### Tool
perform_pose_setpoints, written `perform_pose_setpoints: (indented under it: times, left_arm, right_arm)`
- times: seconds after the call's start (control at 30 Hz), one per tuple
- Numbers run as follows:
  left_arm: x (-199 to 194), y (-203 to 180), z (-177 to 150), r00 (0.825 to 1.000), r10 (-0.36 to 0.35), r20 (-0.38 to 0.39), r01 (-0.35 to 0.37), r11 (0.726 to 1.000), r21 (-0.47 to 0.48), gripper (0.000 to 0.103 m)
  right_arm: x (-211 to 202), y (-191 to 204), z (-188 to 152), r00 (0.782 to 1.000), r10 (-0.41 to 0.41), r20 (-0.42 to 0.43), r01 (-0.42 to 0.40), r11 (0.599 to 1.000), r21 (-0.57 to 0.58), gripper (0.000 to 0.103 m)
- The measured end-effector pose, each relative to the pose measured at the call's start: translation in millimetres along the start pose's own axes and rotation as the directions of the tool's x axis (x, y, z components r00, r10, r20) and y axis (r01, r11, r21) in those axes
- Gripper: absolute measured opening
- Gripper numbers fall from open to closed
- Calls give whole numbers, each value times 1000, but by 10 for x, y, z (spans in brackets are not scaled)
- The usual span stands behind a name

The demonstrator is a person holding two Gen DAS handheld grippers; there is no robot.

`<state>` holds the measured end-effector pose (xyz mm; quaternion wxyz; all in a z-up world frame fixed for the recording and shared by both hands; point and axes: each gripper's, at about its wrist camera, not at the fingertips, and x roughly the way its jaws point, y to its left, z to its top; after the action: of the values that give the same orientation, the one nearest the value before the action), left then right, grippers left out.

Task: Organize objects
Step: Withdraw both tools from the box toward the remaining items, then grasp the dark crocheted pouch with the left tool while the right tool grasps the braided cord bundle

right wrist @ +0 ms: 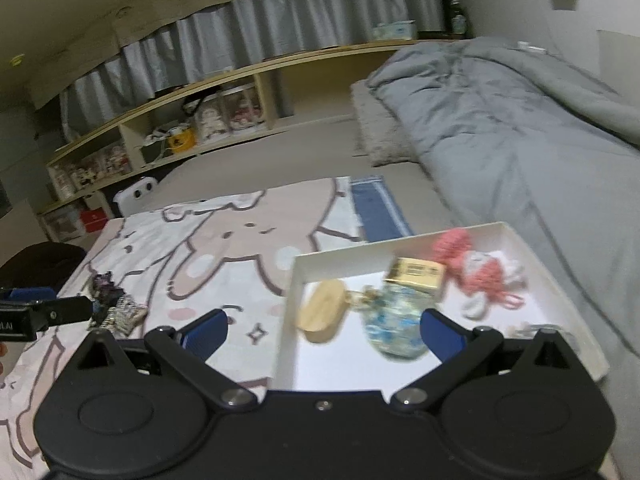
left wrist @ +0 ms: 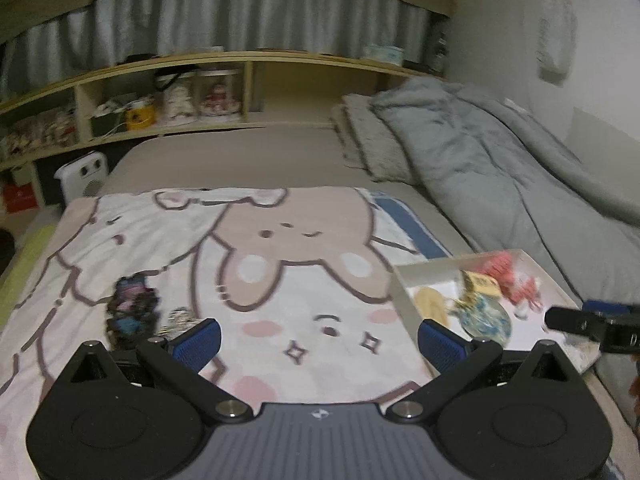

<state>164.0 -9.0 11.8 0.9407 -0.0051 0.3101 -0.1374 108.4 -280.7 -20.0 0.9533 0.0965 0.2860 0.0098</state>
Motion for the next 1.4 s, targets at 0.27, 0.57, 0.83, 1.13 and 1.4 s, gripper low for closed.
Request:
perform_pose_setpoints:
  times: [0.27, 0.57, 0.83, 1.13, 1.4]
  left_arm:
    - [-71, 529, 33, 997, 80, 13, -79, 995, -58, 103]
    - [-5, 1028, 17, 989, 147, -12, -147, 982, -119, 103]
    - [195, 1363, 2, 987, 160, -26, -162, 969, -187, 102]
    - [530, 1659, -50, 983, 181, -22, -181, 952, -246, 93]
    - [833, 1872, -66, 981, 188, -42, -193, 951, -244, 85]
  right_arm:
    - [264, 532, 21, 997, 76, -17, -76, 997, -28, 103]
    - [588, 1050, -16, 990, 134, -52, -135, 990, -27, 103]
    - [910, 1330, -74, 987, 153, -55, -152, 988, 34, 103]
    - [1347, 1529, -217, 976, 201, -86, -184, 967, 175, 103]
    - [1726, 1682, -344, 949, 299, -99, -255, 914, 314, 90]
